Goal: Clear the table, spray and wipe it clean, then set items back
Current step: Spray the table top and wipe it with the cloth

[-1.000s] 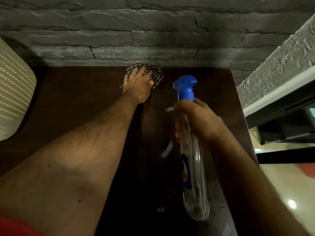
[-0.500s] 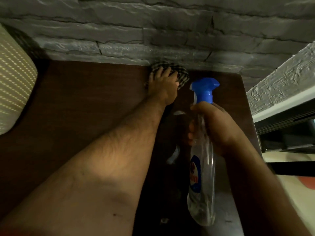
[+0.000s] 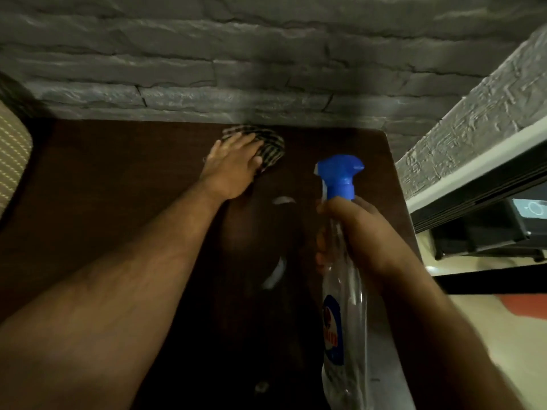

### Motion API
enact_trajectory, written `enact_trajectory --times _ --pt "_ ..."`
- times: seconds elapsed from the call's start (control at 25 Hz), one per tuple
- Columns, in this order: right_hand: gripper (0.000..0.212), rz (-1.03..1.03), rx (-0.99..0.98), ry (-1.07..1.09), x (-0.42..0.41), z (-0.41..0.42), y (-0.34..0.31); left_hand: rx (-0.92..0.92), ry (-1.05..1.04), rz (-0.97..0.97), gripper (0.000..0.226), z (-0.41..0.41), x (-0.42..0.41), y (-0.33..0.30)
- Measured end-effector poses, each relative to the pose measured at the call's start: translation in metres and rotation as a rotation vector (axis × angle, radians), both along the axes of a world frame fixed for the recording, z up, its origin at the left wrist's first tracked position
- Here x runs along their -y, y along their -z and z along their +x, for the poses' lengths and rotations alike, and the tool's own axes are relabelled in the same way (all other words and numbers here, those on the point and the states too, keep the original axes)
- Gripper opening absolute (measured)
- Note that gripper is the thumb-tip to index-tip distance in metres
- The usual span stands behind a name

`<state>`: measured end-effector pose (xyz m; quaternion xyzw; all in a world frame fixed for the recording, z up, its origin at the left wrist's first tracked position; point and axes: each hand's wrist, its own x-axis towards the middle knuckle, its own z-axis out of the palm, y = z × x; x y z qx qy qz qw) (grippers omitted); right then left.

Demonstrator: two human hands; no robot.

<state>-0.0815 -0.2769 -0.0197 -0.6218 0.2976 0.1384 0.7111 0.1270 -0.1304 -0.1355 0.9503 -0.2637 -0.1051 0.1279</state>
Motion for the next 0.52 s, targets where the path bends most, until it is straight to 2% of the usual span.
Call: enact_trajectory --times 0.08,0.2,0.36,0.44,0.52 --pt "0.027 0.014 0.013 0.031 0.002 -0.007 -0.002 0.002 -0.011 0.026 0.048 0.007 0.025 -0.001" --pt "0.018 0.013 0.061 0.063 0.005 -0.014 -0.006 -0.005 0.129 -0.007 0.049 -0.015 0.077 -0.007" --pt "0.016 0.032 0.072 0.059 0.007 -0.030 -0.009 0.046 0.242 -0.078 0.047 -0.069 0.009 0.003" --pt "0.018 0.033 0.063 0.064 0.008 -0.035 -0.008 0.023 0.204 -0.094 0.045 -0.057 -0.010 0.000" --pt "0.021 0.020 0.055 0.057 0.006 -0.032 -0.007 -0.005 0.111 -0.046 0.046 -0.022 0.020 -0.004"
